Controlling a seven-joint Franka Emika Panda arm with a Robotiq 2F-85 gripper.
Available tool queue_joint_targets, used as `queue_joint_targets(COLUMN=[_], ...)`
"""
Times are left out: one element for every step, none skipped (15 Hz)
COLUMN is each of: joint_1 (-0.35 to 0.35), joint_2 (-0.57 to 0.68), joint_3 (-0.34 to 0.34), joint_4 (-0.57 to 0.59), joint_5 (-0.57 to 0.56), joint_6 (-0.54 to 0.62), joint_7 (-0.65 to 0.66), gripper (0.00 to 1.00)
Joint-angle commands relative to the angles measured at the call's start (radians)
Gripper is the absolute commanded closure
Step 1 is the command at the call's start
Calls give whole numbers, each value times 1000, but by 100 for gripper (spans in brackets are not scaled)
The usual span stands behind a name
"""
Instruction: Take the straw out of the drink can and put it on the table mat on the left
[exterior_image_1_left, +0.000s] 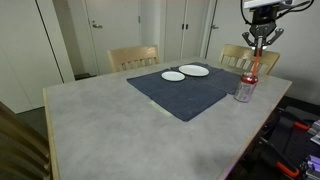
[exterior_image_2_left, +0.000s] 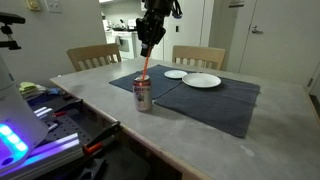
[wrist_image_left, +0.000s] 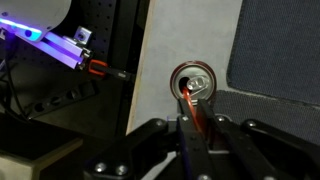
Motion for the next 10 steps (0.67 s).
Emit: queue_joint_targets(joint_1=[-10,-10,-9,-8,-7,-6,-5,-5,-5,-5], joint_2=[6,3,0,-3,-7,-12,-18,-23,-28,-31], joint_3=[7,7,8,8,9,11,12,14,16,18], joint_4=[13,16,18,20,23,24,28,31,38,43], joint_5=[-9,-9,-10,-7,-5,-4,-3,-5,-7,-6], joint_6=[2,-2,-5,-4,-3,-4,-6,-10,-17,-20], joint_7=[-5,-7,-7,-9,-9,-9,-8,-6,-2,-3], gripper=[100,98,98,98,98,98,98,98,98,98])
